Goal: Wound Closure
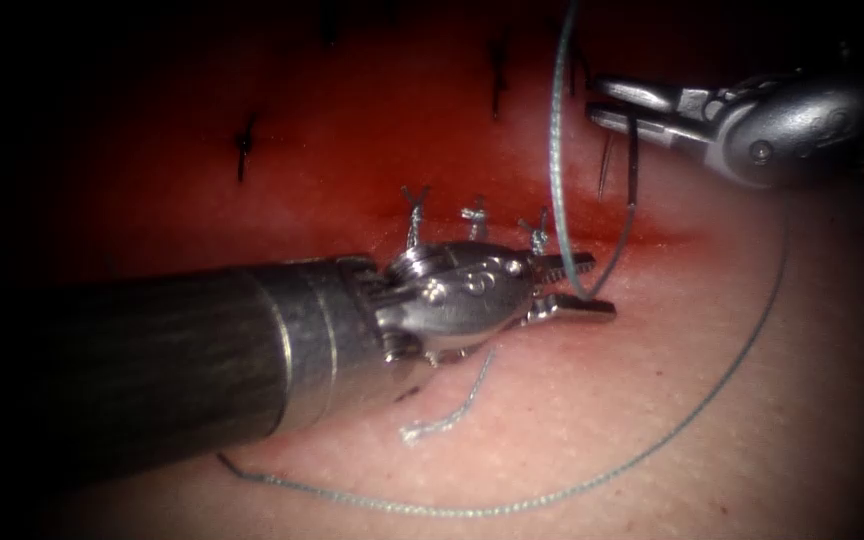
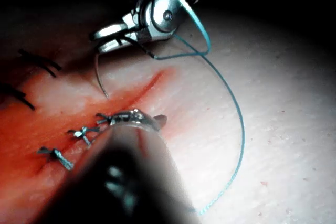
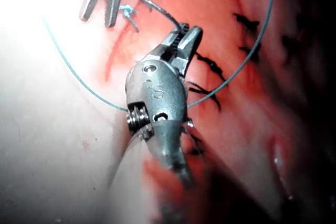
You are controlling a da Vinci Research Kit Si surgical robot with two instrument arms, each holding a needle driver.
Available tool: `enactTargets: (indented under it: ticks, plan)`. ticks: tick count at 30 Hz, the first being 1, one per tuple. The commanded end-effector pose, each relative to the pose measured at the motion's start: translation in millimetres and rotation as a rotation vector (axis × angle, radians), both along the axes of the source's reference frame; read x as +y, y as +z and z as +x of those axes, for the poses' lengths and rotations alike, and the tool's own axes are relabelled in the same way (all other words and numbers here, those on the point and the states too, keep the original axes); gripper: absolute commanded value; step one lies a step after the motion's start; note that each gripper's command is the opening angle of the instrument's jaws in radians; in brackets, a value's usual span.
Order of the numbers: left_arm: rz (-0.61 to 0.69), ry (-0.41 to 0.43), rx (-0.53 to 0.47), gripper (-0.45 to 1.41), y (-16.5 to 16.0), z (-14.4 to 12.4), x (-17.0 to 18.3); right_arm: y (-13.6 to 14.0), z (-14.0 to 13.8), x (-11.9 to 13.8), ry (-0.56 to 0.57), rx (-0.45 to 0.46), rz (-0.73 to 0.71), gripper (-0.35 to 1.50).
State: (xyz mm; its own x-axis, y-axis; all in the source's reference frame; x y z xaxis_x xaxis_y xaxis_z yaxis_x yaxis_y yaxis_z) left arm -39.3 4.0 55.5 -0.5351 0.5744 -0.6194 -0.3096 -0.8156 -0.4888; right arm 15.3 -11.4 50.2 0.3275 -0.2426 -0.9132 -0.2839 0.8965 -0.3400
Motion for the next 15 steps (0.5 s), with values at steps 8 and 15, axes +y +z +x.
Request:
enactTargets:
  ticks: [8,15]
  plan:
    - [-0.001,-0.003,0.001,0.39,0.8,-0.4,0.6,2.1,1.4,-2.3,-0.024,-0.010,0.002,-0.35]
    - [-0.001,-0.004,0.003,0.37,0.8,-0.4,0.6,3.2,1.4,-4.2,-0.041,-0.028,0.026,-0.35]
